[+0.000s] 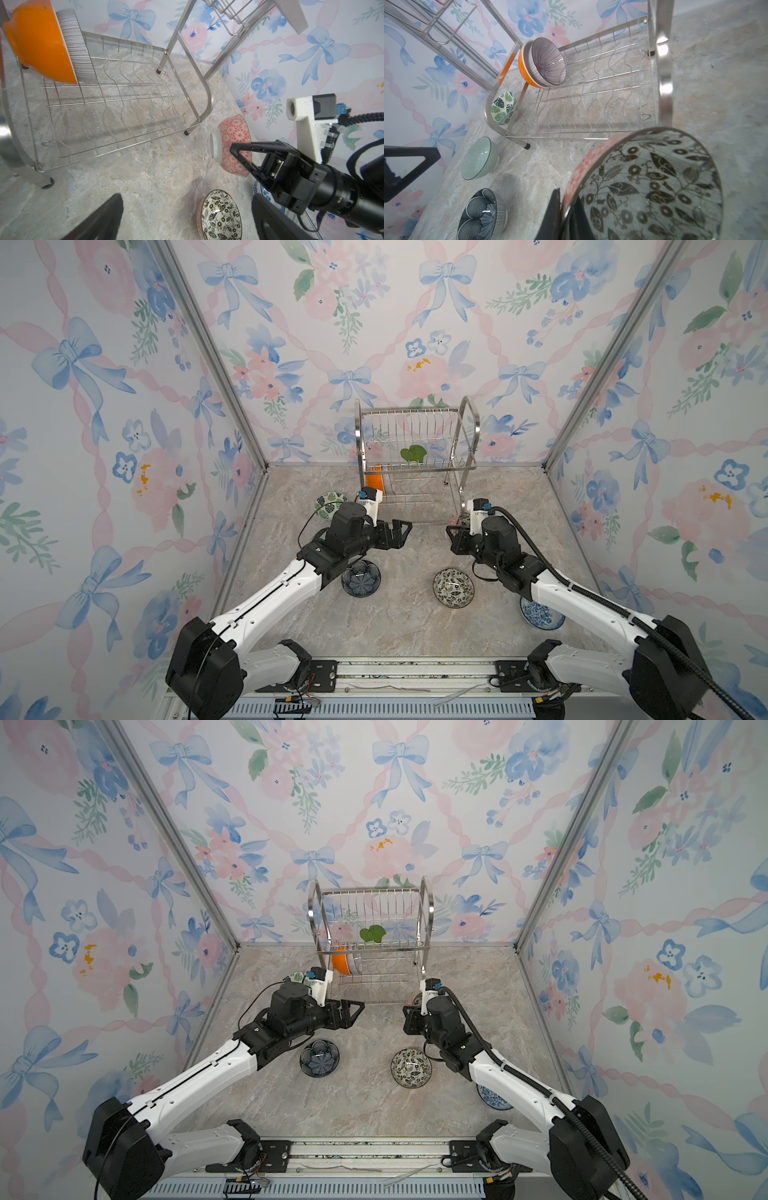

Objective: Load the bowls into the dish rack
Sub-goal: 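Carry the floral bowl with right gripper to the rack beside the striped bowl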

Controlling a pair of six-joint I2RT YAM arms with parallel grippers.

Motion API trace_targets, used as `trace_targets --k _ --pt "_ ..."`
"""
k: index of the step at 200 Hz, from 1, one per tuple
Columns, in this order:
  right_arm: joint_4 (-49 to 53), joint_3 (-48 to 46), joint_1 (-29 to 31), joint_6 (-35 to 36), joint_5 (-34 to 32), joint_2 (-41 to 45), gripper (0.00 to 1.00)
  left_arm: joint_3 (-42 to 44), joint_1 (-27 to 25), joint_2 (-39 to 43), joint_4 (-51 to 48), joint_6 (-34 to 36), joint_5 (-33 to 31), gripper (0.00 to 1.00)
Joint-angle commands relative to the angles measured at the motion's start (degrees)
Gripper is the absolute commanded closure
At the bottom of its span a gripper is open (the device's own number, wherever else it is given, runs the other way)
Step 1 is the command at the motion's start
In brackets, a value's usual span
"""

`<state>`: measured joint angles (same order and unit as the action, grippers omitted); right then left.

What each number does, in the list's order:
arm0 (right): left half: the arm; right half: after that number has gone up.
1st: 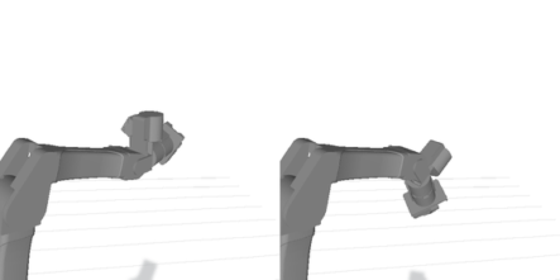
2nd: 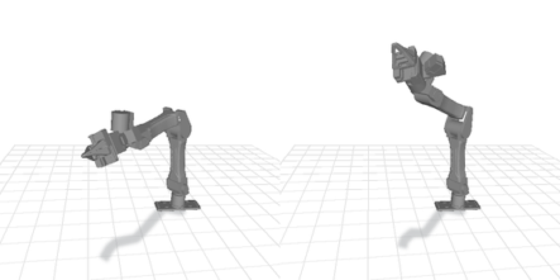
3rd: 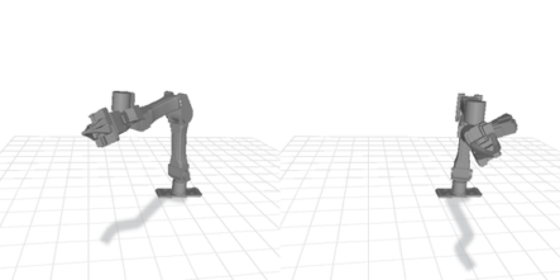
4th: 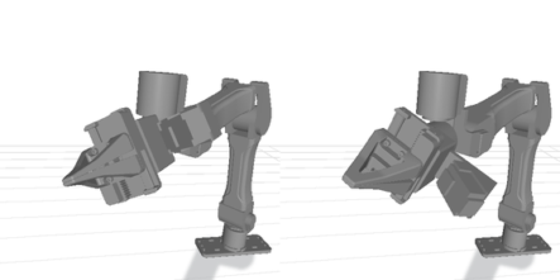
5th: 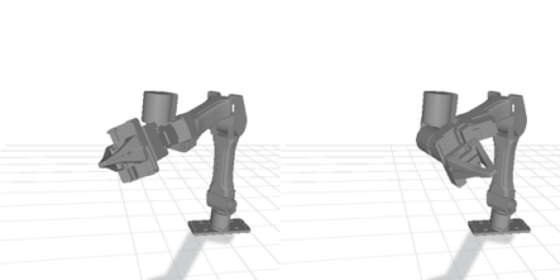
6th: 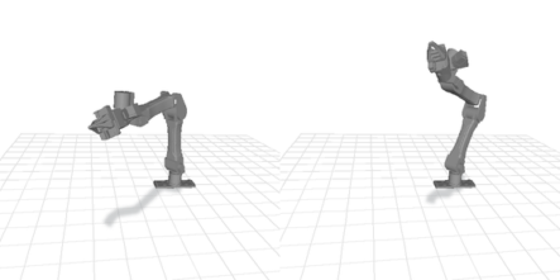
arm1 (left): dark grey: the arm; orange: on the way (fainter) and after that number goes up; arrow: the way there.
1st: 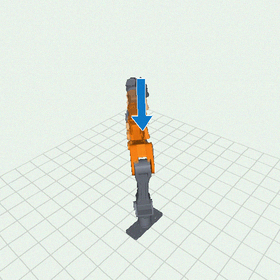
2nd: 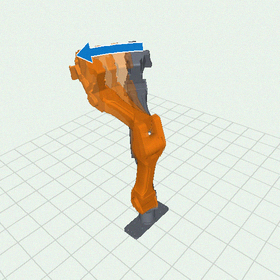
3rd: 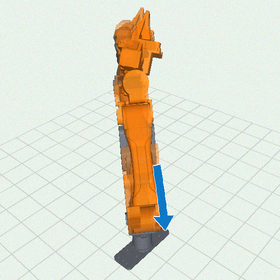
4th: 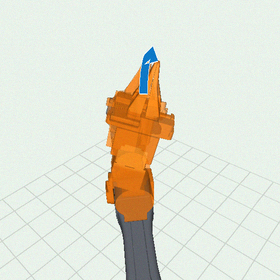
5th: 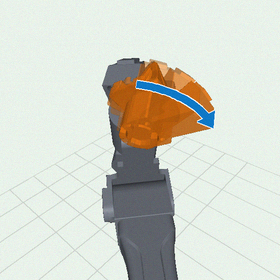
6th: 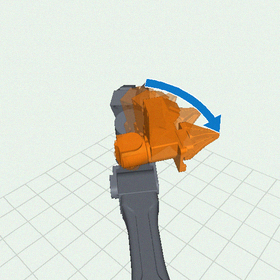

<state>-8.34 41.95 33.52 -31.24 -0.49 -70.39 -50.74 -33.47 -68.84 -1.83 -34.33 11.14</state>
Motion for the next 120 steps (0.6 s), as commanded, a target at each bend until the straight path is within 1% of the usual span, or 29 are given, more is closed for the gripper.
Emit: trace_targets --k 1,27,50,74,92,120 --pt "-10.0 4.5 0.8 1.1 2.5 -3.3 1.00 0.3 1.2 -0.5 -0.3 -1.4 2.0 0.02" --pt "-15.6 5.8 0.9 0.6 3.6 -7.1 1.00 -0.6 1.8 -1.2 -0.3 -1.4 2.2 0.02" --pt "-18.2 6.9 0.9 0.9 3.8 -9.8 1.00 -1.4 2.2 -1.8 -0.2 -1.4 2.2 0.02" --pt "-21.7 8.6 0.7 1.6 5.8 -13.3 1.00 -1.9 2.9 -2.2 -0.2 -1.4 2.3 0.02" --pt "-26.5 9.4 0.3 0.4 8.0 -16.5 1.00 -2.3 3.2 -2.4 -0.3 -1.3 2.4 0.02" --pt "-30.5 11.9 0.2 -0.5 10.0 -21.1 1.00 -2.7 3.7 -2.6 -0.6 -1.2 2.6 0.02"
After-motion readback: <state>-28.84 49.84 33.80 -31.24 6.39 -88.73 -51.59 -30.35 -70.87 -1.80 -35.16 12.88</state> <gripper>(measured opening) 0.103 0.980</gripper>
